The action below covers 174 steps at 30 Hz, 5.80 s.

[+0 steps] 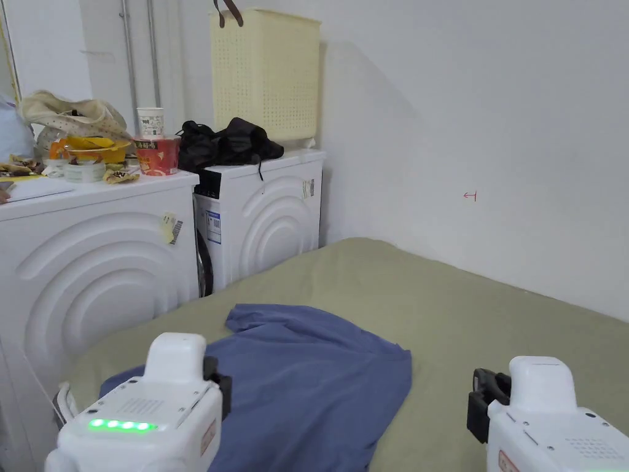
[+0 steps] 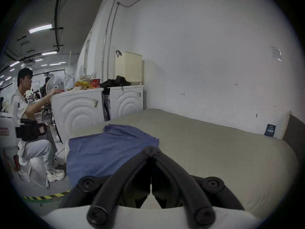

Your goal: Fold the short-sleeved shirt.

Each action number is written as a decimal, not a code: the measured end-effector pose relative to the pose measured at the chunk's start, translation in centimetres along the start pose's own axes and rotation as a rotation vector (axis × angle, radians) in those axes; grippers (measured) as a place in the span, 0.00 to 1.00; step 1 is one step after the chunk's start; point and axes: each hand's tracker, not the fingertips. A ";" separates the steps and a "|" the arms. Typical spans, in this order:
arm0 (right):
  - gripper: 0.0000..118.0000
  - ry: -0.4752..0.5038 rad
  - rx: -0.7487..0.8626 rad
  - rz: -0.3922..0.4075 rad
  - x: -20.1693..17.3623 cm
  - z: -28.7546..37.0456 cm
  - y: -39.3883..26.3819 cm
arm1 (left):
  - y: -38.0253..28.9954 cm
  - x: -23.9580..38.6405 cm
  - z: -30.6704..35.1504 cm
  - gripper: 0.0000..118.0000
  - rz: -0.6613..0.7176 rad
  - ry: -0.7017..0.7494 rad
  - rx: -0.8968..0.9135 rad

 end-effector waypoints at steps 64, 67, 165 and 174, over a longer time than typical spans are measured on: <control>0.00 -0.803 -0.227 -0.217 35.0 17.1 -6.7 | 6.7 49.9 -3.6 0.01 -0.532 -1.390 -0.527; 0.00 -0.843 -0.246 -0.233 36.7 19.2 -8.1 | 0.2 51.9 -0.7 0.01 -0.588 -1.461 -0.596; 0.00 -0.517 -0.164 -0.231 39.2 8.1 4.2 | 20.9 35.5 -24.5 0.04 -0.170 -0.696 -0.280; 0.00 -0.535 -0.104 -0.187 42.6 1.1 12.4 | 26.3 33.9 -25.3 0.04 -0.118 -0.636 -0.192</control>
